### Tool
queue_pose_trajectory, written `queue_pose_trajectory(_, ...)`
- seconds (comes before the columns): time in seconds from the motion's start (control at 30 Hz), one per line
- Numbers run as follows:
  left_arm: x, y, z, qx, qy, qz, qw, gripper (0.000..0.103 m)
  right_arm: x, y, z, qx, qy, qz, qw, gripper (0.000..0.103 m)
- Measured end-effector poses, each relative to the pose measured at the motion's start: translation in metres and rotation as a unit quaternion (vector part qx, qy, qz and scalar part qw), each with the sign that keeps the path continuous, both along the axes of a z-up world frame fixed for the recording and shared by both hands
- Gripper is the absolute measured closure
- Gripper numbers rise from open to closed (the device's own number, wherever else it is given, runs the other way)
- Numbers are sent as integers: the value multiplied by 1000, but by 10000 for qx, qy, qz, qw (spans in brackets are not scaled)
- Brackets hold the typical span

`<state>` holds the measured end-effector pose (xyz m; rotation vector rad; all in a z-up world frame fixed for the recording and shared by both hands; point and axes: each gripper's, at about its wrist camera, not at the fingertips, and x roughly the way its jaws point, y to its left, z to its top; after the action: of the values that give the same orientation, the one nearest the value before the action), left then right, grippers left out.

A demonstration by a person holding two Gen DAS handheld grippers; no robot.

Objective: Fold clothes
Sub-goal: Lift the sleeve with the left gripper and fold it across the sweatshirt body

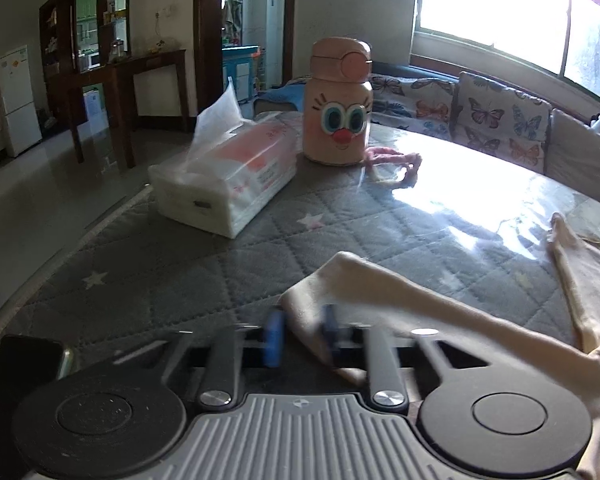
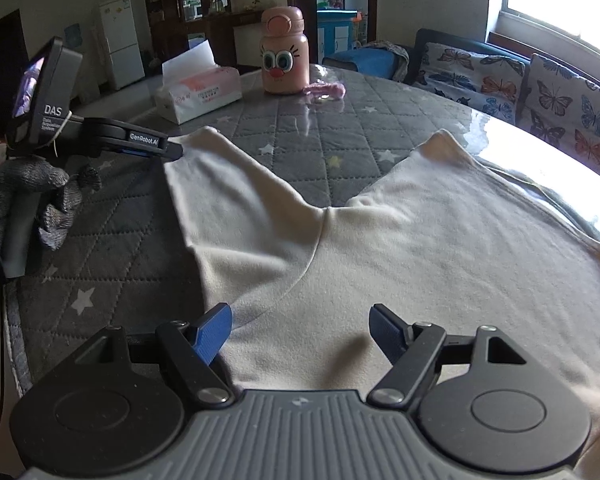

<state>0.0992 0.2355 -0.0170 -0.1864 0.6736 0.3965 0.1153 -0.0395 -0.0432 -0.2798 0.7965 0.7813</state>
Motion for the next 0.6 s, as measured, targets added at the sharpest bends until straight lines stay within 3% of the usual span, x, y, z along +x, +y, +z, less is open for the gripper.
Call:
queue_pose_trajectory(0.17, -1, -10, 23, -109, -368, -90, 9992, 98, -1, -12, 8, 163, -32, -189, 9997, 26)
queue_pose_trajectory(0.3, -9, -40, 58, -56, -807, -534, 9953, 98, -3, -27, 19, 315, -123, -359, 9988, 26)
queue_pose_trajectory(0.43, -18, -81, 91, -57, -1239, -1159, 9855, 98, -5, -47, 29, 492, -214, -659, 9964, 26)
queue_pose_trajectory(0.6, -26, -136, 117, -118, -1554, -2001, 9673, 98, -7, -75, 37, 675, -254, -982, 9925, 26)
